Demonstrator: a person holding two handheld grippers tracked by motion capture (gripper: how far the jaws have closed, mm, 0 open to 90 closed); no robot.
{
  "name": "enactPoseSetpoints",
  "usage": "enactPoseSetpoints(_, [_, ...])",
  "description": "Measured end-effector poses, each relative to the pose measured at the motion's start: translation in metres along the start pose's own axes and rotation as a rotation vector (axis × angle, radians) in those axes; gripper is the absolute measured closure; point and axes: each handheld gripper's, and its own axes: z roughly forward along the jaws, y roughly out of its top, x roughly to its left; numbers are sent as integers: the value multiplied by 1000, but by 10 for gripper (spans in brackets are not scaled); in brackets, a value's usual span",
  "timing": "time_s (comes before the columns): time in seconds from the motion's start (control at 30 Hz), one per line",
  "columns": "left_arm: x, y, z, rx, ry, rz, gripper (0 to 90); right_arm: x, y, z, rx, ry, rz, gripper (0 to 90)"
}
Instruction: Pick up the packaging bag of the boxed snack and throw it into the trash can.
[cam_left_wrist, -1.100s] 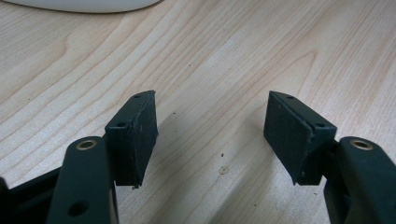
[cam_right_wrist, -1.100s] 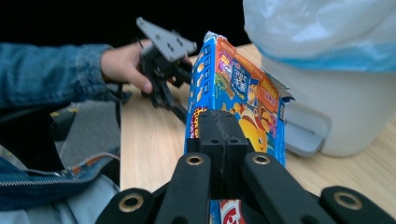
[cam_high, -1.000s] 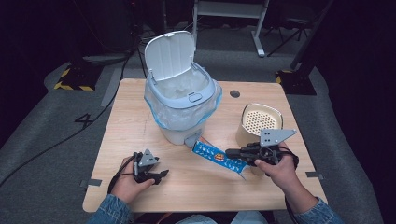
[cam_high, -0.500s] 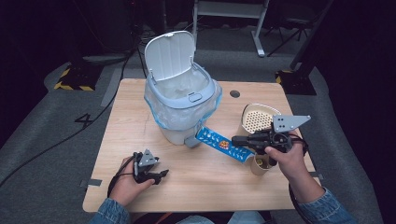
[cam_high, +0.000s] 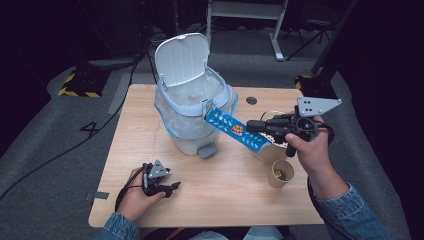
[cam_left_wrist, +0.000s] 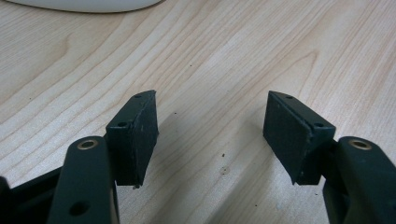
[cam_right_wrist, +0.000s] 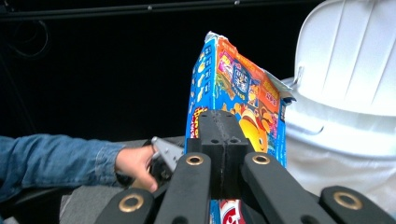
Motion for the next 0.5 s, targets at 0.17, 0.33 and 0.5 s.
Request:
enactPoseSetpoints(0.17, [1, 0, 0, -2, -3, -4, 358, -6, 21, 4, -36, -18, -27, 900])
enactPoseSetpoints(0.33, [1, 0, 1, -6, -9, -8, 358, -15, 41, 11, -74, -44, -45, 900])
enactPoseSetpoints(0.5, [0, 0, 1, -2, -1, -4, 359, -28, 56, 24, -106, -70, -67, 900])
